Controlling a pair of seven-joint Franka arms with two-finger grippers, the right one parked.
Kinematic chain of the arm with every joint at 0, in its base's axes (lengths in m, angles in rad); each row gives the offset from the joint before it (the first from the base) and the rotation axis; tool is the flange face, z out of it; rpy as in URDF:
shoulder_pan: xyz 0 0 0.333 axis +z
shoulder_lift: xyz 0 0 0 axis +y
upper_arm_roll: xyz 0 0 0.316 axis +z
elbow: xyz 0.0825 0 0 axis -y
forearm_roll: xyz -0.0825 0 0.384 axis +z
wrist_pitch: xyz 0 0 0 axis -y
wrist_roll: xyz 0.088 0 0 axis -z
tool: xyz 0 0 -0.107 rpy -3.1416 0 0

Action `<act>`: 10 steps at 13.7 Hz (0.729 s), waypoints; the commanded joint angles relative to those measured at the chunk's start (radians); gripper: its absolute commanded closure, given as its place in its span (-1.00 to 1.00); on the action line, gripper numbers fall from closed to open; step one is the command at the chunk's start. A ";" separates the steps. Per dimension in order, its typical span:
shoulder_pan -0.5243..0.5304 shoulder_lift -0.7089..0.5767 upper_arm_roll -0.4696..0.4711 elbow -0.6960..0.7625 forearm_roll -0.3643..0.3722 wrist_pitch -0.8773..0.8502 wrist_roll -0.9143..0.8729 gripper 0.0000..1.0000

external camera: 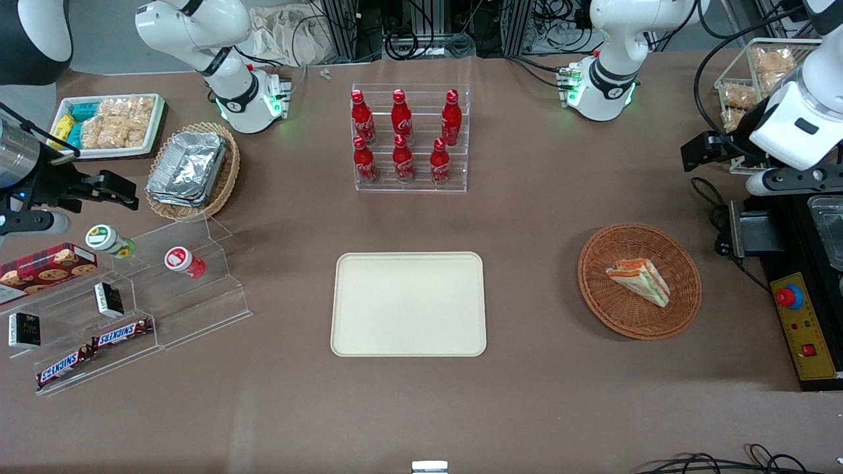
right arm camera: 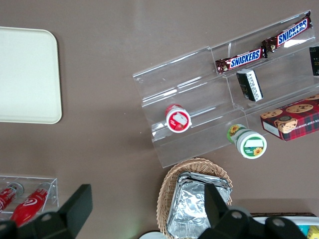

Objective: Place sandwich from basket to tray
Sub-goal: 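Move the left gripper over the wrapped sandwich in the wicker basket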

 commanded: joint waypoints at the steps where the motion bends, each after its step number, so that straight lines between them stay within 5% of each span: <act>1: -0.015 0.010 0.013 0.023 0.002 -0.013 -0.007 -0.99; 10: 0.002 0.056 0.016 -0.055 -0.024 0.039 -0.287 -0.99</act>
